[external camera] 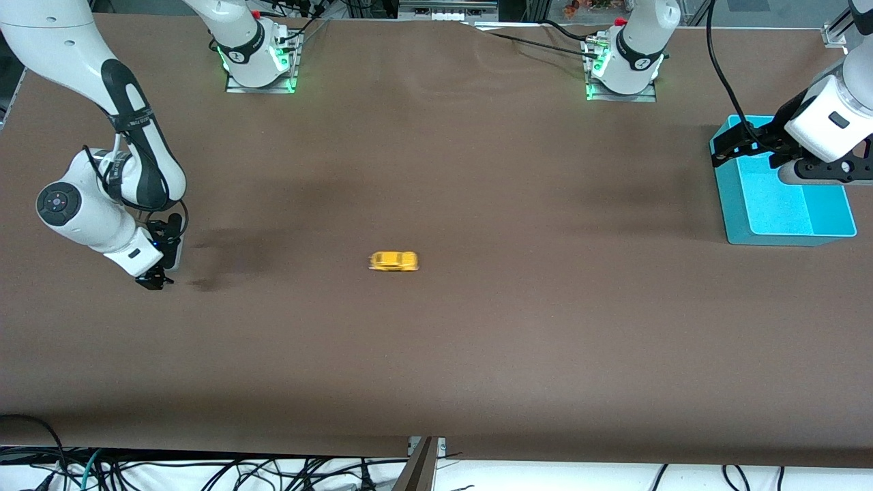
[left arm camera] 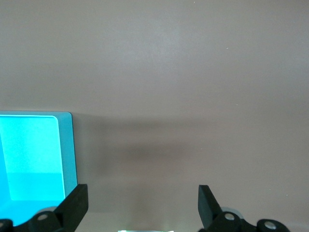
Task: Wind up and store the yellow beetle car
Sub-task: 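Retract the right gripper while the left gripper lifts from the box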
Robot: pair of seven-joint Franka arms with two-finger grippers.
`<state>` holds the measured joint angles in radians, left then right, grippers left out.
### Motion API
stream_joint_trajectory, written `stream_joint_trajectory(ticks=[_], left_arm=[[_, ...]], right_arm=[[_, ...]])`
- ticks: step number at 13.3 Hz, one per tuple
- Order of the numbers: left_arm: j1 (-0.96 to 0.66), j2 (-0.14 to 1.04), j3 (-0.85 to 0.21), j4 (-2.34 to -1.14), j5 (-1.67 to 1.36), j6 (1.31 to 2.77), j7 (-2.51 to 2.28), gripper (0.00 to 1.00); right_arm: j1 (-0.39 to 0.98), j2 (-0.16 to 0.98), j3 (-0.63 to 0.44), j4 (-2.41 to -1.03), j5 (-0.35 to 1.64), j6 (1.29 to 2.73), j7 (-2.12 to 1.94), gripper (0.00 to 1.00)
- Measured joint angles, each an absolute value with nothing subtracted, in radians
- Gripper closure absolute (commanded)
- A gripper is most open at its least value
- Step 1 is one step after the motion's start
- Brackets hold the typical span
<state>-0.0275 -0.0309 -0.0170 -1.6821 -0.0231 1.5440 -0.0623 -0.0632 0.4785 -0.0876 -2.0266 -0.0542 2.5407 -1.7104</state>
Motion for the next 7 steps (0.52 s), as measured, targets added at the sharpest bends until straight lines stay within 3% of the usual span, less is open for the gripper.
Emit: stream_joint_trajectory(ticks=[7], left_arm=[[-0.027,-0.031,-0.016,-1.682,-0.023,1.544,-0.062,0.00]], right_arm=[[-0.063,0.474,-0.081,-1.997,-0.054,2.513,-1.705,0.00]])
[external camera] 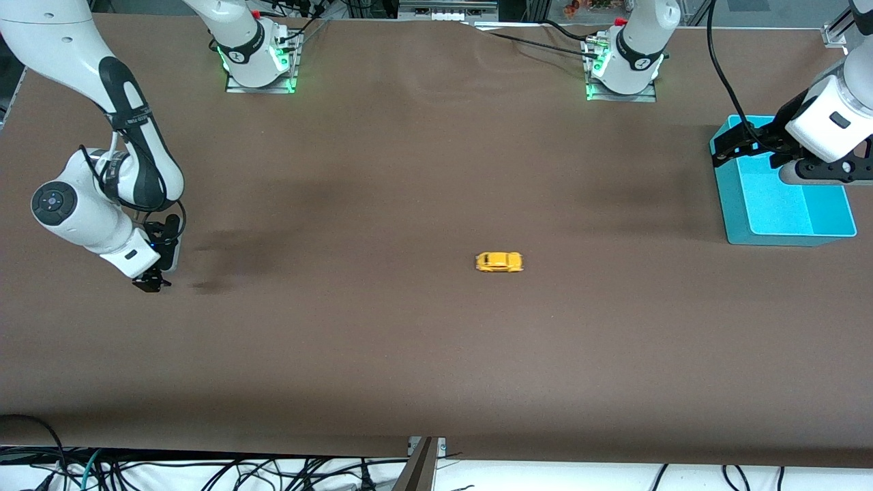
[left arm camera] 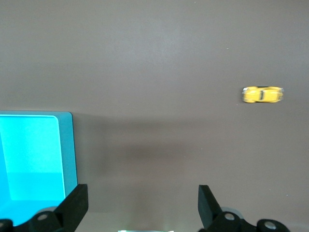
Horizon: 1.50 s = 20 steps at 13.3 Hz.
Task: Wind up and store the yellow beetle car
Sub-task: 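Retract the right gripper while the left gripper lifts from the box, then move the left gripper down over the yellow car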
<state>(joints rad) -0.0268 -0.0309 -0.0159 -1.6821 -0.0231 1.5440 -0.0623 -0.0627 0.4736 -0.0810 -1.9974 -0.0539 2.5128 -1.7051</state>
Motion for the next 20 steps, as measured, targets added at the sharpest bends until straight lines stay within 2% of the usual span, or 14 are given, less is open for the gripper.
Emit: stream_joint_trajectory(ticks=[4,7,15,17,20], left_arm=[[-0.008,-0.031,-0.016,-1.682,-0.023,1.544,-0.062,0.00],[-0.004,-0.030,-0.021,-1.682,-0.023,1.538,-0.062,0.00],[-0.010,0.038,-0.069,-1.684,-0.023,1.565,-0.063,0.00],[-0.018,0.076,-0.089,-1.685,-0.023,1.621,-0.062,0.00],[-0.021,0.118,-0.117,-1.735,-0.023,1.778,-0.057,0.00]], right_arm=[[-0.061,0.472,-0.073,-1.935,-0.053,2.438,-1.634,0.00],[-0.061,0.453,-0.059,-1.851,-0.053,2.326,-1.502,0.00],[-0.059,0.343,0.029,-1.514,-0.053,1.799,-0.844,0.00],[-0.058,0.342,0.065,-1.414,-0.053,1.634,-0.585,0.00],[-0.057,0.335,0.097,-1.369,-0.053,1.552,-0.359,0.00]])
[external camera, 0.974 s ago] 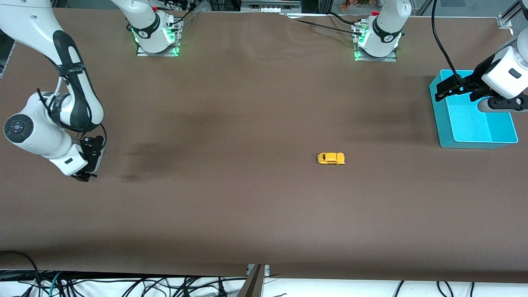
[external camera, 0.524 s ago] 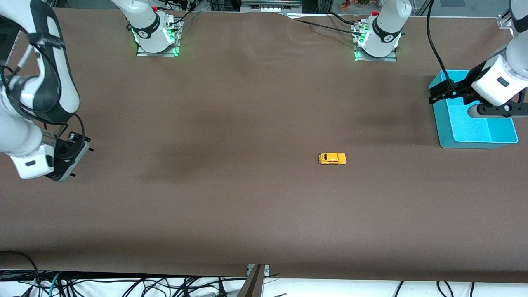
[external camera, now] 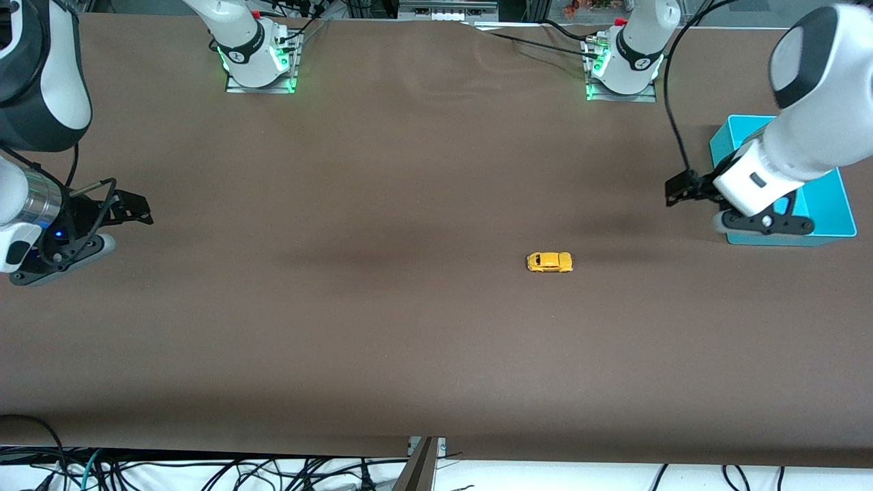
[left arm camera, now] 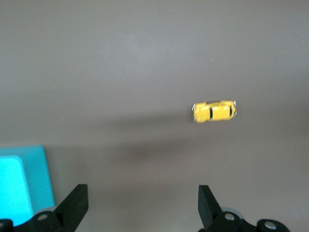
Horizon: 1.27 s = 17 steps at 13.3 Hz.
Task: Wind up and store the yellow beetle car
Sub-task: 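Move the left gripper down over the yellow car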
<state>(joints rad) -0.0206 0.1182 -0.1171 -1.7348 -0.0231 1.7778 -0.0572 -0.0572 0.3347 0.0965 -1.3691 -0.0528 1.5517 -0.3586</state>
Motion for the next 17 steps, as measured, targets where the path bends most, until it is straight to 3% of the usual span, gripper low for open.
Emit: stream_joint_trajectory(ticks=[5,13,17], left_arm=[[-0.063,0.215,-0.151,-1.837,-0.023,2.040,-0.057,0.00],[-0.154,0.368,-0.157,-1.985,-0.023,2.380,0.286,0.00],[-0.169,0.429,-0.156,-1.991,-0.023,2.444,0.629,0.00]], right_arm=[[-0.056,0.294,0.122,-1.361,-0.053,1.484,-0.255,0.00],[-0.068,0.249,0.129,-1.355,-0.082,1.534,-0.240,0.00],[-0.068,0.199,0.129,-1.361,-0.120,1.531,-0.239,0.00]])
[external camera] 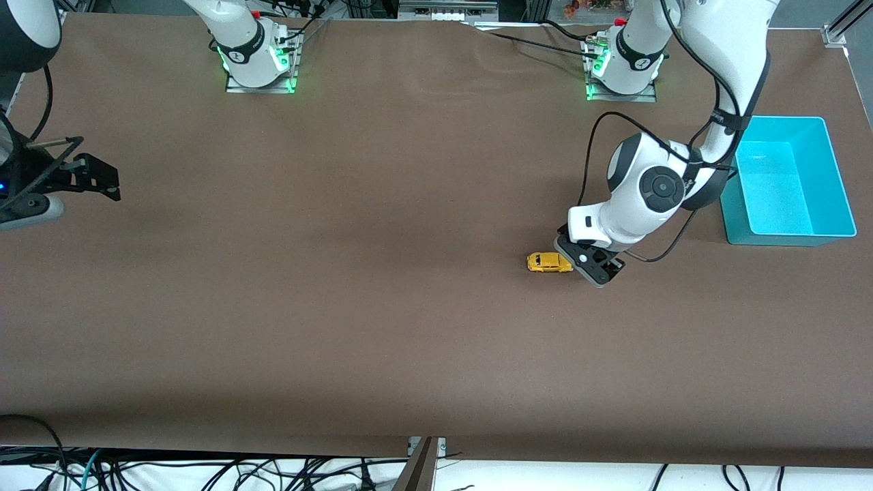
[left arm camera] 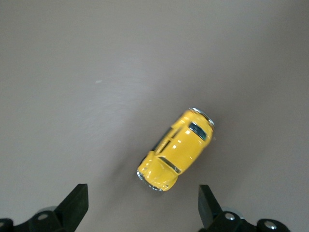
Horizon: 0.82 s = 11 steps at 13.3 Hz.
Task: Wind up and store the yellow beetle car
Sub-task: 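Move the left gripper down over the yellow car, then close the left gripper on the yellow car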
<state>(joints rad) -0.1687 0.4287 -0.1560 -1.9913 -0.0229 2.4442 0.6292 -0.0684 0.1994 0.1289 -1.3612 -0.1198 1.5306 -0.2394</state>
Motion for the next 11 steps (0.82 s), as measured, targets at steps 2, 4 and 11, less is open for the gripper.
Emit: stream_joint_trajectory(ticks=[2,4,11], left_arm=[[-0.183,0.458,-0.156,-1.992,-0.023,2.471,0.739,0.00],[-0.206,0.486,-0.157,-1.993,-0.023,2.494,0.802,0.00],[-0.245,0.569,-0.153,-1.994,-0.023,2.609,0.953,0.08]], right_arm=[[-0.068,0.187,0.129,-1.362,-0.120,1.530,-0.239,0.00],[-0.068,0.179,0.129,-1.367,-0.120,1.522,-0.234,0.00],[-0.074,0.127,0.088,-1.428,-0.089,1.519,-0.143,0.00]])
